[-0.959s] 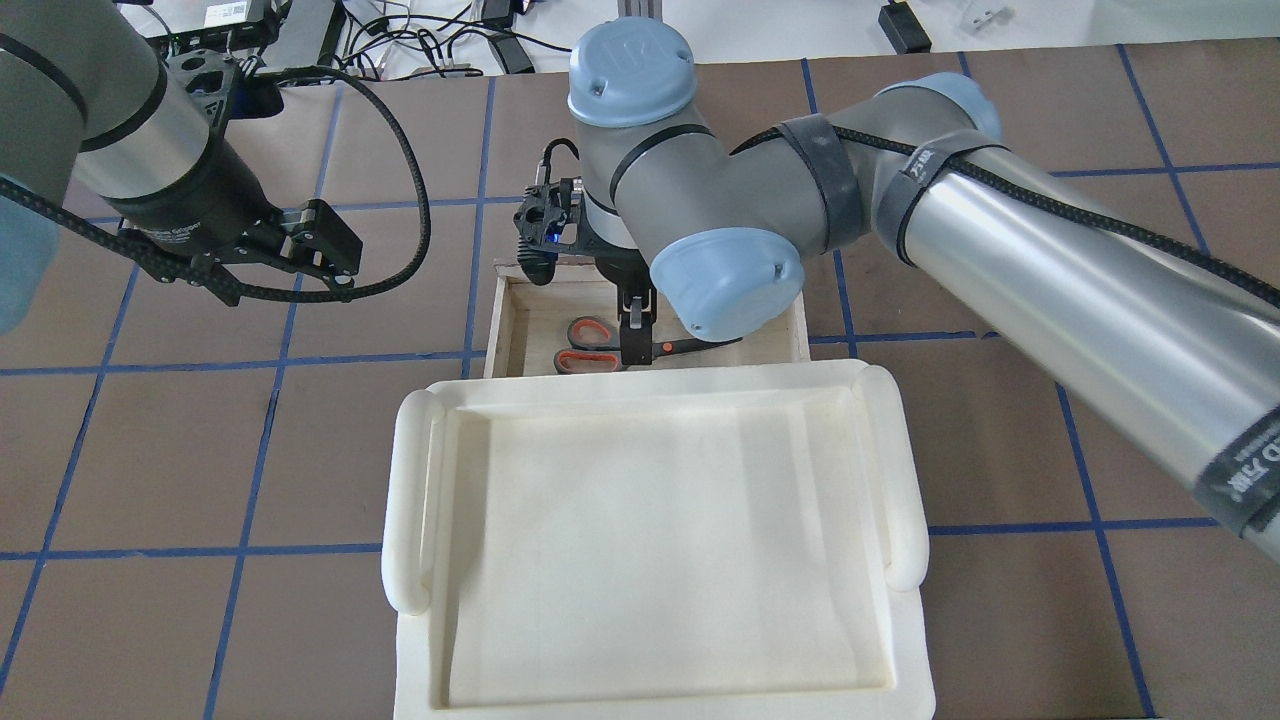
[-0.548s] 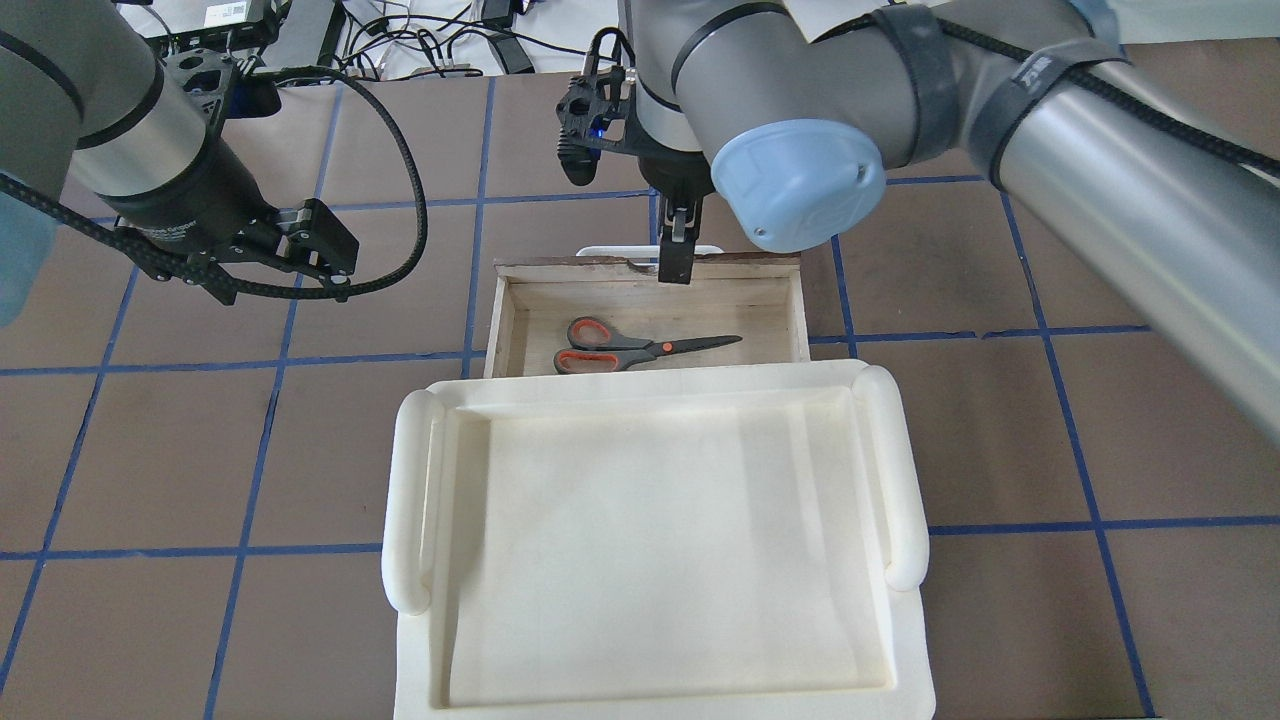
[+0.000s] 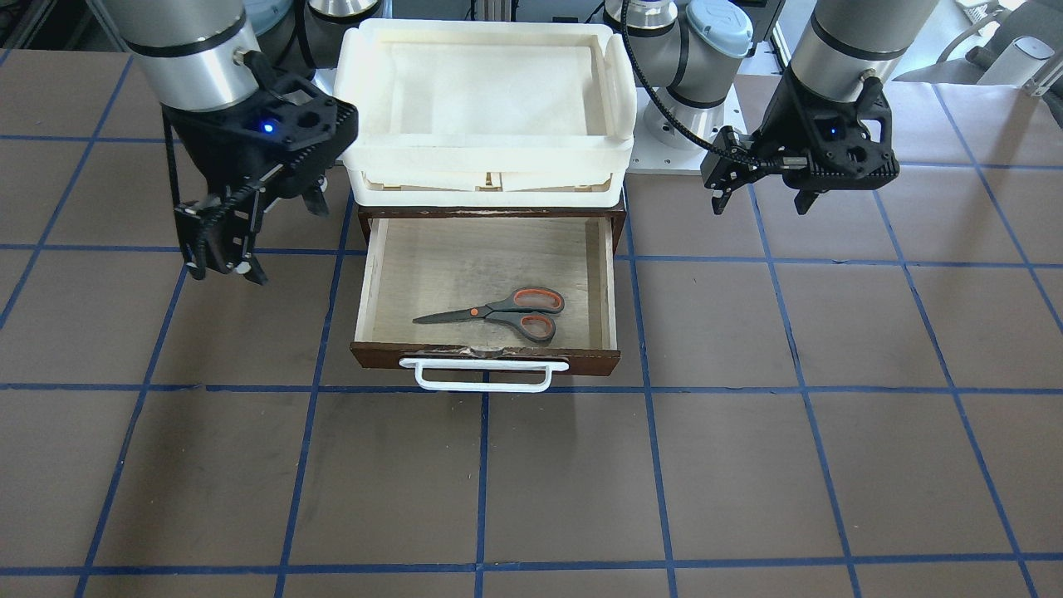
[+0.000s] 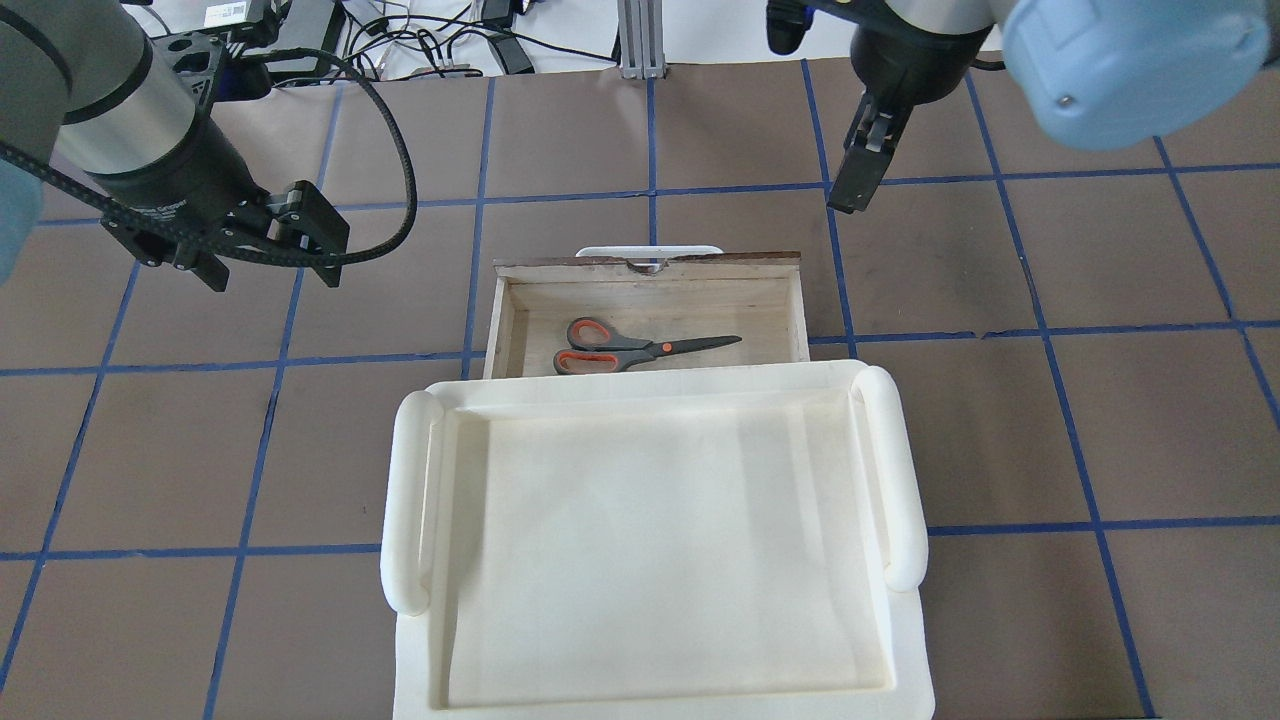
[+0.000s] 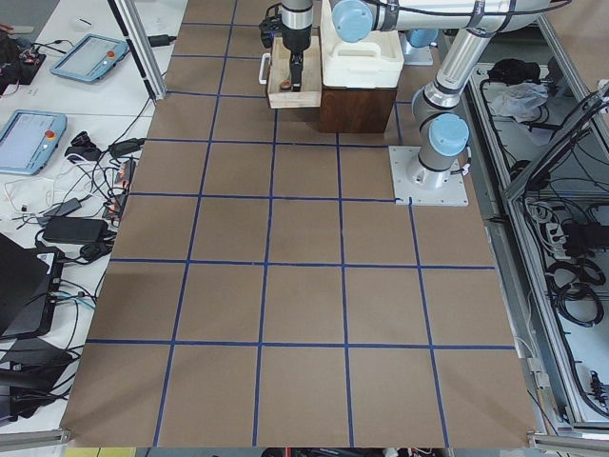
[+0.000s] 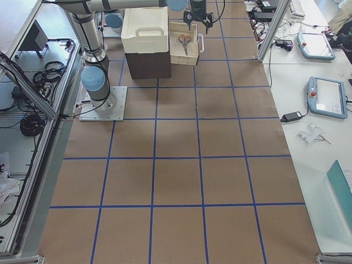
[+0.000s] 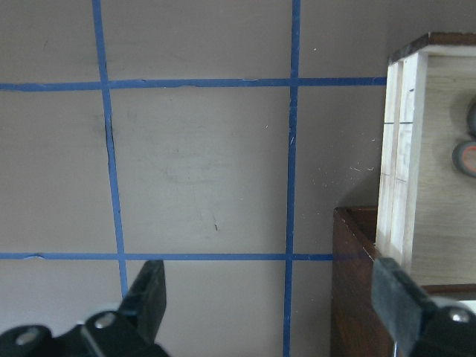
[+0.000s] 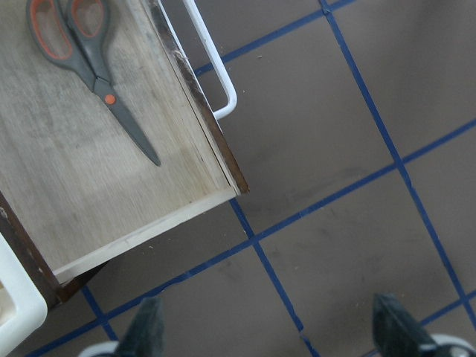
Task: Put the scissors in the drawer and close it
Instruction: 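Raise the right gripper out of the drawer and withdraw it, then reach the left gripper over the drawer's white handle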
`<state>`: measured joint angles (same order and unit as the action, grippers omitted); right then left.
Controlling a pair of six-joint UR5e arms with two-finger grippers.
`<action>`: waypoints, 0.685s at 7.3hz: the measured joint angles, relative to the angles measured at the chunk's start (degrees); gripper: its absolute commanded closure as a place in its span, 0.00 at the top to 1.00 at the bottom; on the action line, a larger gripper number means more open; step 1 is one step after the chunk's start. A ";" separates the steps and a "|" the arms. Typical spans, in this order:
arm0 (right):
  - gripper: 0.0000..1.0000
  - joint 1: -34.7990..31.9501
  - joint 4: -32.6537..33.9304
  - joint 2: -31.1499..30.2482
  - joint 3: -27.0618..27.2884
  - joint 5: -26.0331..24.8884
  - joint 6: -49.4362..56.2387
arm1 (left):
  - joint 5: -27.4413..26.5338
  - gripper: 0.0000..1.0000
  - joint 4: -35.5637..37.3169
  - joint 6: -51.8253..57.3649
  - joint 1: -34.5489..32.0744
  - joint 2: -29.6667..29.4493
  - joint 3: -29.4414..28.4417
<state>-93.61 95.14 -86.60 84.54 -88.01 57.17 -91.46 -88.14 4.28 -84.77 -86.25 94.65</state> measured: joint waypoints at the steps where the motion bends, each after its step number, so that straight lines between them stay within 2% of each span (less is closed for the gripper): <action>1: 1.00 2.48 -1.40 -1.69 0.13 -0.38 -4.92 | 0.24 1.00 2.33 -0.87 -0.27 -1.58 -0.55; 5: 1.00 5.47 -3.71 -4.05 1.27 -0.61 -28.02 | 0.15 1.00 15.08 -8.69 -7.68 -10.98 -1.68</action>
<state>-88.14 91.43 -90.64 85.81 -88.63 29.16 -91.32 -73.06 -4.41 -92.44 -97.23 92.97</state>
